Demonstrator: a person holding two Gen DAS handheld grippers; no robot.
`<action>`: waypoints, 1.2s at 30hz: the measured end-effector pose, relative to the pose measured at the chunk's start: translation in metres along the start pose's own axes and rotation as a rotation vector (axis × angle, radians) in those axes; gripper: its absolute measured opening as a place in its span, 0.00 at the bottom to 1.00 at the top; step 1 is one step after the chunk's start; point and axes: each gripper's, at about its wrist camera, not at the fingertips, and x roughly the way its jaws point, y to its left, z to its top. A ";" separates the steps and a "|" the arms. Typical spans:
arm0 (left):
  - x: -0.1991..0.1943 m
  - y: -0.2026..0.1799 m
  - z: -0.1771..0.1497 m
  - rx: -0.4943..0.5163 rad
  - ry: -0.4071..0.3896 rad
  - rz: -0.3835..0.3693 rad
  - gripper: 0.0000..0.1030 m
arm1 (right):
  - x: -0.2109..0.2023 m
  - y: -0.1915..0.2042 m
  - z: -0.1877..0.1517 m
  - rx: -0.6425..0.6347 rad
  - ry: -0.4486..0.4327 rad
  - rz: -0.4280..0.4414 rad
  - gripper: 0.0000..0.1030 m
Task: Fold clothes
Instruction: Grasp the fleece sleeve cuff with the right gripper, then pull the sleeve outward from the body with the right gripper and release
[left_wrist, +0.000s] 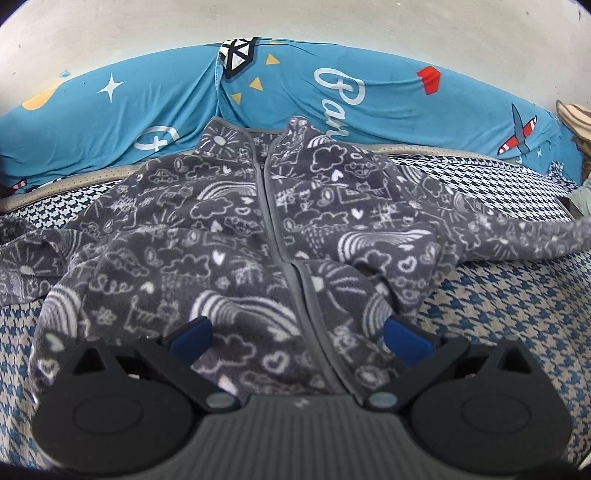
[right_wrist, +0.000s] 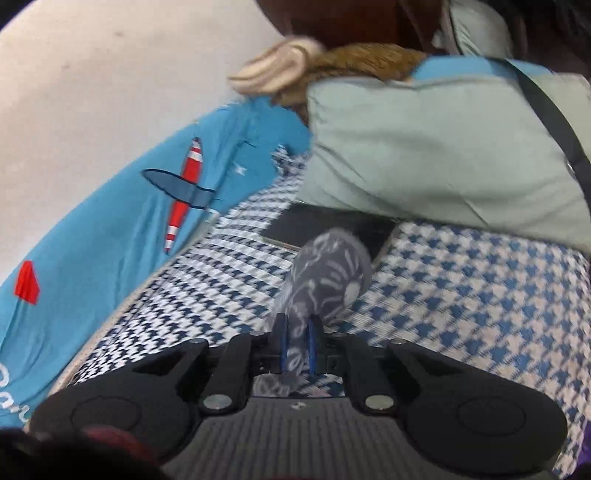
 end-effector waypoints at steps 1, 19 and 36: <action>-0.001 0.000 0.000 0.000 -0.002 -0.004 1.00 | 0.001 -0.005 0.001 0.027 0.012 -0.009 0.10; -0.021 0.005 0.003 -0.009 -0.043 0.029 1.00 | 0.004 -0.104 0.013 0.141 0.157 -0.016 0.15; -0.009 -0.005 0.003 0.008 -0.027 0.048 1.00 | 0.030 -0.105 -0.001 0.257 0.269 0.111 0.18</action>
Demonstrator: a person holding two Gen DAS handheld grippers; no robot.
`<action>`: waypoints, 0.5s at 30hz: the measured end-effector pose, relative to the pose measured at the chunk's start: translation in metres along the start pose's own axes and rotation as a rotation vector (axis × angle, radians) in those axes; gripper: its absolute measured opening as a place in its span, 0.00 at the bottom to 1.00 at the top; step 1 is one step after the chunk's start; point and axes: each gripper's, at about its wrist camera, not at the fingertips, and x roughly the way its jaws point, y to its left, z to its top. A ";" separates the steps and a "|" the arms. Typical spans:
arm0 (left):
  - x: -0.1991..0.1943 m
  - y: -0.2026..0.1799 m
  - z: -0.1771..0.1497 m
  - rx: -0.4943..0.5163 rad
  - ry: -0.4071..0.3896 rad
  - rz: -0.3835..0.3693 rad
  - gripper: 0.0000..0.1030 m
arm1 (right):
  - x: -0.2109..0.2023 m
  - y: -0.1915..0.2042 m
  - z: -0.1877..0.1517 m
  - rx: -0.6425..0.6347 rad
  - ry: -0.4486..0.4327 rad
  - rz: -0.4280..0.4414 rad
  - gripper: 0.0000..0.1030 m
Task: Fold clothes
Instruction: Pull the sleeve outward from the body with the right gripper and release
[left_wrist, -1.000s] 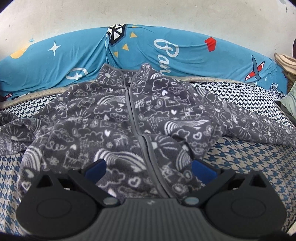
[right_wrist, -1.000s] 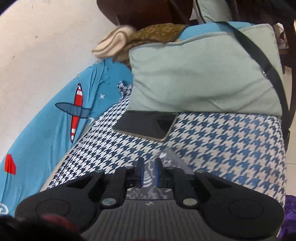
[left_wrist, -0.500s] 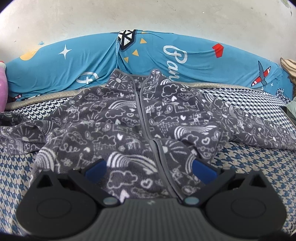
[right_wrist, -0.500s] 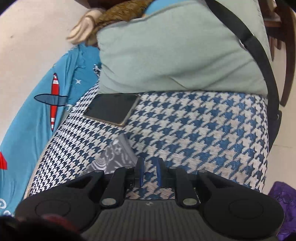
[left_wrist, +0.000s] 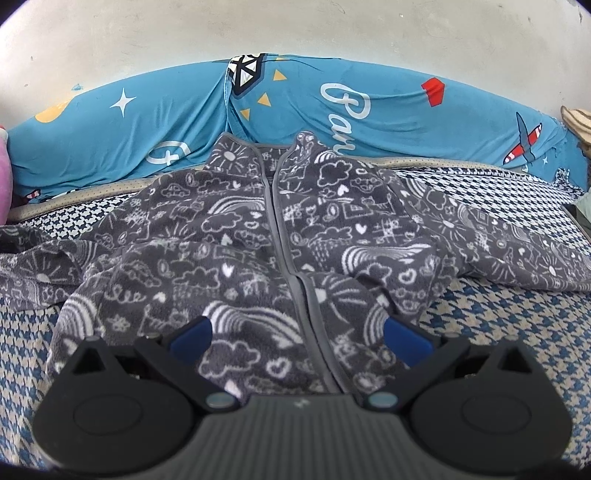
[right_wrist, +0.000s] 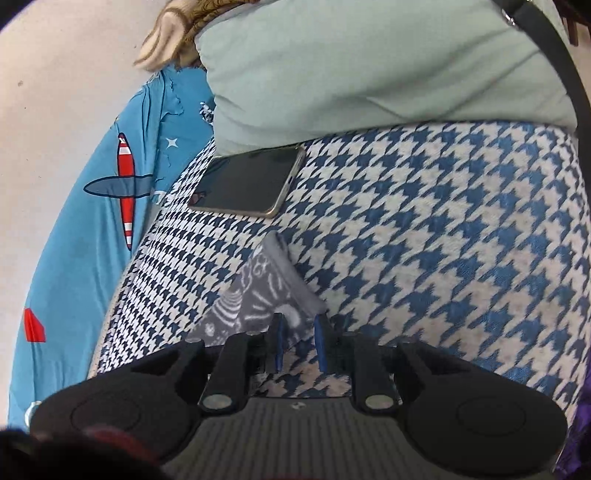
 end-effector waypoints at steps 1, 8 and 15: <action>0.001 0.000 0.000 -0.002 0.001 0.001 1.00 | 0.000 0.001 -0.001 0.007 0.003 0.003 0.18; 0.000 -0.002 0.000 0.003 -0.005 -0.001 1.00 | -0.005 0.006 -0.004 0.036 0.003 0.044 0.23; 0.002 -0.003 0.000 0.002 0.002 0.006 1.00 | -0.005 0.011 -0.006 0.044 0.014 0.081 0.23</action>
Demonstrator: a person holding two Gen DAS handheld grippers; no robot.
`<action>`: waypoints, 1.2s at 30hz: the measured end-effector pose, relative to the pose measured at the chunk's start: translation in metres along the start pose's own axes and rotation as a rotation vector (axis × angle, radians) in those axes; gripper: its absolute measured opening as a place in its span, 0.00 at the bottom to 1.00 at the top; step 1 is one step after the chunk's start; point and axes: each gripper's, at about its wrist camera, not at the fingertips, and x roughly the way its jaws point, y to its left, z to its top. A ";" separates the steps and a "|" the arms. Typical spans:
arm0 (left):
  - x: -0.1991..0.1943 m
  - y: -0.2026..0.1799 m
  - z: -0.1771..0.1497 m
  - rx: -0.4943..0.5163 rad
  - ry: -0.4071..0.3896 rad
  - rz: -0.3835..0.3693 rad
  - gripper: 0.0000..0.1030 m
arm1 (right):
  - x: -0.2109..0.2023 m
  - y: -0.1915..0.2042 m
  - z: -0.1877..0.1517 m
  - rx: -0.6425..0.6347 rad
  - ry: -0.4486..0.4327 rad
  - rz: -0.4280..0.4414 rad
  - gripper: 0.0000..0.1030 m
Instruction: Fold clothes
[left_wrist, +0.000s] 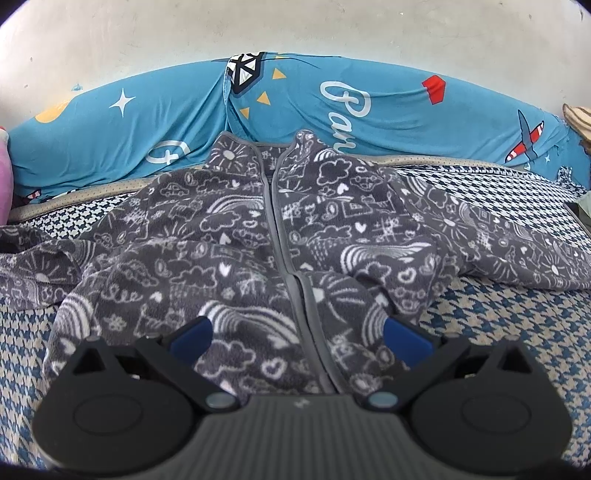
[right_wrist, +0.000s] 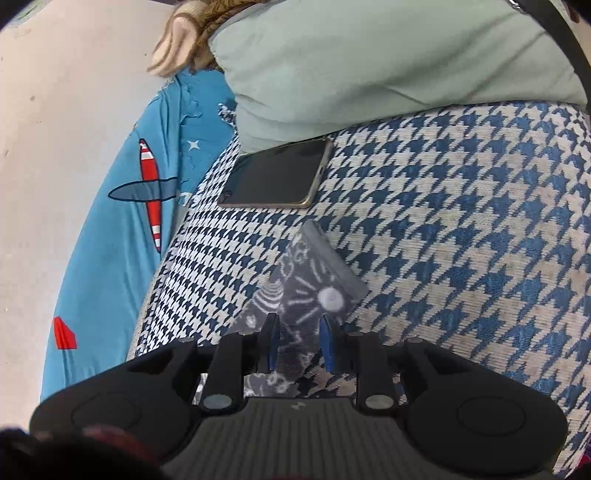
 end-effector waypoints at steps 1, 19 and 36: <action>0.000 0.000 0.000 -0.001 0.002 0.000 1.00 | 0.003 0.000 -0.001 -0.007 0.013 0.000 0.23; -0.003 0.000 0.001 0.001 -0.009 0.012 1.00 | -0.027 0.047 -0.018 -0.292 -0.216 -0.248 0.04; -0.031 0.057 0.013 -0.110 -0.058 0.100 1.00 | -0.042 0.102 -0.076 -0.347 -0.081 -0.049 0.06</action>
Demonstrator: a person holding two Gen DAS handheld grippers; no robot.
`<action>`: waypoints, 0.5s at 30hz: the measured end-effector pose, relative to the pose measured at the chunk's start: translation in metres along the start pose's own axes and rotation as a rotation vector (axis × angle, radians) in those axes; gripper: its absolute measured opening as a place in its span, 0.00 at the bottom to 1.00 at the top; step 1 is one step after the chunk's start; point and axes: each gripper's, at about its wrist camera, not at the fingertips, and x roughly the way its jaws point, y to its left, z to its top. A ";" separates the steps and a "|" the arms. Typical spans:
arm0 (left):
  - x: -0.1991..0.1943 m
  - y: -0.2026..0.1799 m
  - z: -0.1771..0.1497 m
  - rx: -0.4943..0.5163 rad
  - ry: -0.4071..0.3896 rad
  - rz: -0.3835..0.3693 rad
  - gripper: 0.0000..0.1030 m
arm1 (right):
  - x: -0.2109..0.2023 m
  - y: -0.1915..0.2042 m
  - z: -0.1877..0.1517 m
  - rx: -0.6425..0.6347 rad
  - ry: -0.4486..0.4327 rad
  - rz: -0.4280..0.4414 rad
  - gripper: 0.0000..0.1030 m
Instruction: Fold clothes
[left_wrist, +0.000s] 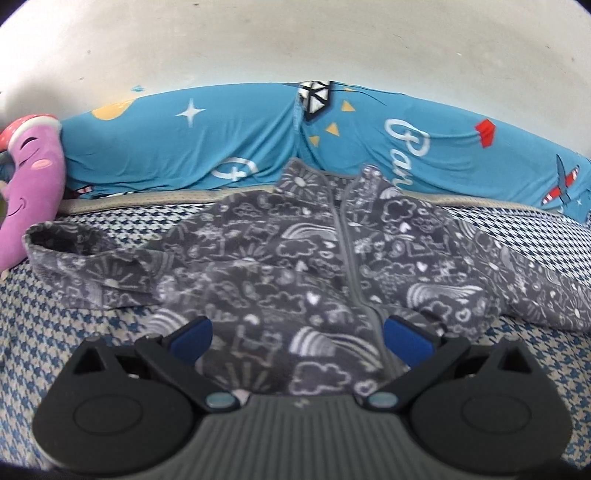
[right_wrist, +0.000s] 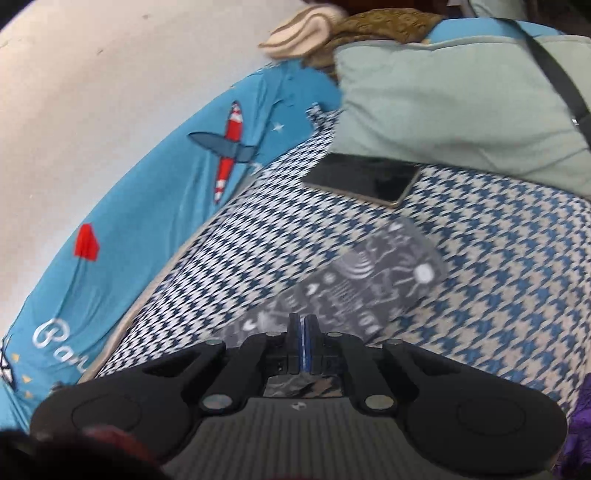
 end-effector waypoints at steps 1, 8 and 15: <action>-0.001 0.007 0.001 -0.008 -0.004 0.010 1.00 | 0.000 0.006 -0.003 -0.010 0.006 0.012 0.06; -0.006 0.065 0.006 -0.115 -0.005 0.087 1.00 | -0.003 0.042 -0.030 -0.097 0.076 0.093 0.07; -0.006 0.101 -0.003 -0.162 0.013 0.123 1.00 | -0.012 0.070 -0.059 -0.178 0.122 0.156 0.08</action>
